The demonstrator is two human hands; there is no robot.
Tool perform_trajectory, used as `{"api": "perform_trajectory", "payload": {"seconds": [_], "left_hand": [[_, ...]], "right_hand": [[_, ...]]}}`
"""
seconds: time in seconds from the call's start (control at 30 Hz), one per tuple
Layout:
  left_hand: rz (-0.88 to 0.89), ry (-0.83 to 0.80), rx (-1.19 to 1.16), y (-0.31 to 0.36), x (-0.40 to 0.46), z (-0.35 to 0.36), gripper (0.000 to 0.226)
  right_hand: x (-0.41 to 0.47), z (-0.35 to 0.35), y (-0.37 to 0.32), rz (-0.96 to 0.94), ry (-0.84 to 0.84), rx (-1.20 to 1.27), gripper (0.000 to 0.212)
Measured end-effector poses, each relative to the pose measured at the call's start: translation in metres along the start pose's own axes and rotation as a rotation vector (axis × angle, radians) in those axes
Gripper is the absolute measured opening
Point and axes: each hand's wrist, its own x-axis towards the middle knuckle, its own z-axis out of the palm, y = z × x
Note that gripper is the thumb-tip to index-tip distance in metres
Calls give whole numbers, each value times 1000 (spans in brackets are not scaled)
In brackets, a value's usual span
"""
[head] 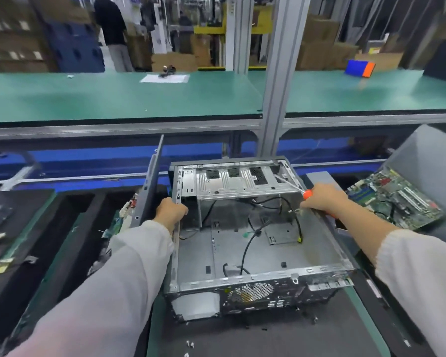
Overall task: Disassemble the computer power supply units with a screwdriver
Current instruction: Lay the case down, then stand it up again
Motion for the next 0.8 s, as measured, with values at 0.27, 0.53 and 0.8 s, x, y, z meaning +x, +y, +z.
{"api": "perform_trajectory", "payload": {"seconds": [0.27,0.53,0.8], "left_hand": [[-96,-39,-23,11,13,3,22],[-140,-41,-30,14,19,2,23],[74,28,-213,57,5,-2,22]], "right_hand": [[34,-18,4,68,-387,248,23],[52,-20,7,-36,-432,241,28],[47,-63,27,-197,-260,294,26]]}}
